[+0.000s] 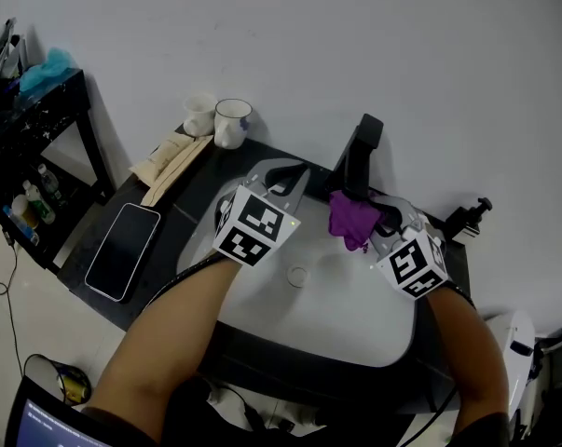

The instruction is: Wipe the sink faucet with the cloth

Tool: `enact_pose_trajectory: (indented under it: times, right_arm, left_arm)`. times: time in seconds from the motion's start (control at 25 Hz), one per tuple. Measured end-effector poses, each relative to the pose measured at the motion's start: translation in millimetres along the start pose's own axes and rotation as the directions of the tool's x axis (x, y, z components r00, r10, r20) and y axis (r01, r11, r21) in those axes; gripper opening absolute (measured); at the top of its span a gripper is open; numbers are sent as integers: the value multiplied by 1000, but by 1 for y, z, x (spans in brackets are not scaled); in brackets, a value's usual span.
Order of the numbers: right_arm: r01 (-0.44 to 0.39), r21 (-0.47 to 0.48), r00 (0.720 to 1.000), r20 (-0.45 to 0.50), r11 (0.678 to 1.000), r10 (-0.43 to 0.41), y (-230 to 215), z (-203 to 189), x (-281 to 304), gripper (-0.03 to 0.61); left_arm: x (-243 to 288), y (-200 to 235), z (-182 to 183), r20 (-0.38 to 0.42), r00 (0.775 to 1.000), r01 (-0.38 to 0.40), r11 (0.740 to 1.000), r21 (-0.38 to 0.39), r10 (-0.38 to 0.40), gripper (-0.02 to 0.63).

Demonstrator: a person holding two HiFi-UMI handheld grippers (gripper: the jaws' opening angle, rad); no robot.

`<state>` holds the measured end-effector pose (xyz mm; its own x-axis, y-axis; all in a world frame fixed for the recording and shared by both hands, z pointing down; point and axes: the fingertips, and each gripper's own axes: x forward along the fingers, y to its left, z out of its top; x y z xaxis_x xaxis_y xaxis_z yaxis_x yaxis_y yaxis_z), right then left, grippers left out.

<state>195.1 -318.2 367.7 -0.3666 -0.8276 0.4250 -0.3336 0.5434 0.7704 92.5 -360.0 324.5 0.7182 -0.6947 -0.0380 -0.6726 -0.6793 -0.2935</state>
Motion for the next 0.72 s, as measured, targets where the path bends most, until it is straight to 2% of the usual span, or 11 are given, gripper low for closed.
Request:
enact_pose_trajectory:
  times: [0.16,0.24,0.36,0.52,0.64,0.72]
  right_arm:
    - [6,-80,1000,-9,997,-6,9,5,-25,77]
    - [34,-82,999,-31,996,-37,0,0,-34,77]
    - [125,-32,990,-57,992,-127,-40,-10,-48,77]
    - [267,11,961,-71,964,-265,-114,-10,-68,78]
    - [308,50,950,-65,950,-304,-150,-4,-73,78]
    - [317,37,947,-65,948,-314,-161,1,-69,77]
  left_arm:
    - [-1,3,-3,-20,1000,-11,1000,5,11,17]
    - [-1,3,-6,-33,999,-15,1000,5,15,17]
    - [0,1,-9,-40,999,-11,1000,4,11,18]
    - [0,4,-7,-37,999,-13,1000,2,13,17]
    - [1,4,-8,-41,999,-15,1000,-2,15,18]
    - [1,4,-9,-43,999,-13,1000,-2,13,17]
